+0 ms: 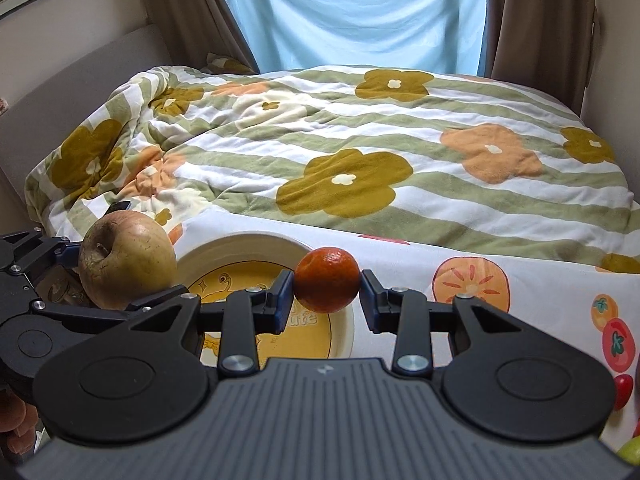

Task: Organize fruits
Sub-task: 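Lift the apple with the left gripper while the right gripper carries the mandarin toward the white bowl, then lower the apple into the bowl and open the left gripper while the right releases the mandarin there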

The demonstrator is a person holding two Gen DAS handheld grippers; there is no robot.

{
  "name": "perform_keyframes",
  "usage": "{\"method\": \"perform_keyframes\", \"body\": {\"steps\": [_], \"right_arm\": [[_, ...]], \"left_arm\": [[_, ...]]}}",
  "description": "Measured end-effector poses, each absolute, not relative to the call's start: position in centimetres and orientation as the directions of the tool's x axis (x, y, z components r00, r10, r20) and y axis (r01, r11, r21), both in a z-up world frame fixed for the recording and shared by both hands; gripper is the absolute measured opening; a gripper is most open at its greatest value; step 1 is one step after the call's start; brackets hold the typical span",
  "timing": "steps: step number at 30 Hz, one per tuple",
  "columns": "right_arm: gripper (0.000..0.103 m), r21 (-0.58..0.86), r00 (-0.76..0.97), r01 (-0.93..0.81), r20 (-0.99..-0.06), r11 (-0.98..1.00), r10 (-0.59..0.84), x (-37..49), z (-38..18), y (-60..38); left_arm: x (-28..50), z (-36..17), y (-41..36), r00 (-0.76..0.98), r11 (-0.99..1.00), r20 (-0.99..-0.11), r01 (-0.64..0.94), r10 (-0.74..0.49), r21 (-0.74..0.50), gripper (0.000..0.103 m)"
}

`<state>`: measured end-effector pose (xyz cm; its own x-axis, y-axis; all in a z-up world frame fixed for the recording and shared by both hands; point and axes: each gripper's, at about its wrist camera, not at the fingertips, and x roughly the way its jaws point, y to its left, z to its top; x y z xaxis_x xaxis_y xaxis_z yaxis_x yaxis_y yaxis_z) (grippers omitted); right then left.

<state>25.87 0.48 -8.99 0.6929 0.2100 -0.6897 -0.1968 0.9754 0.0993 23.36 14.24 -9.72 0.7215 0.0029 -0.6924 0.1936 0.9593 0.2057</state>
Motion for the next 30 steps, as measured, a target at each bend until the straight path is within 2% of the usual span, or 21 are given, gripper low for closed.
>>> {"method": "perform_keyframes", "body": {"steps": [8,16,19,23,30], "right_arm": [[0.050,0.087,0.674,-0.141,-0.721,0.986,0.160,28.2,-11.1,0.4],[0.050,0.078,0.658,-0.122,-0.740,0.989,0.139,28.6,-11.9,0.4],[0.050,0.065,0.655,-0.117,-0.745,0.991,0.126,28.6,-11.9,0.4],[0.050,0.058,0.651,-0.124,-0.749,0.991,0.125,28.6,-11.7,0.6],[0.050,0.048,0.636,-0.208,-0.752,0.977,0.173,28.6,-11.7,1.6]], "left_arm": [[27.1,-13.4,13.5,0.693,0.930,-0.720,0.289,-0.041,0.226,0.079],[28.3,-14.8,13.3,0.670,0.917,-0.739,0.332,-0.066,0.219,0.080],[28.5,-14.8,13.4,0.666,0.919,-0.741,0.340,-0.084,0.201,0.082],[28.1,-13.8,13.6,0.671,0.918,-0.733,0.351,-0.110,0.183,0.094],[25.5,-13.4,14.1,0.656,0.909,-0.744,0.376,-0.125,0.179,0.097]]}}
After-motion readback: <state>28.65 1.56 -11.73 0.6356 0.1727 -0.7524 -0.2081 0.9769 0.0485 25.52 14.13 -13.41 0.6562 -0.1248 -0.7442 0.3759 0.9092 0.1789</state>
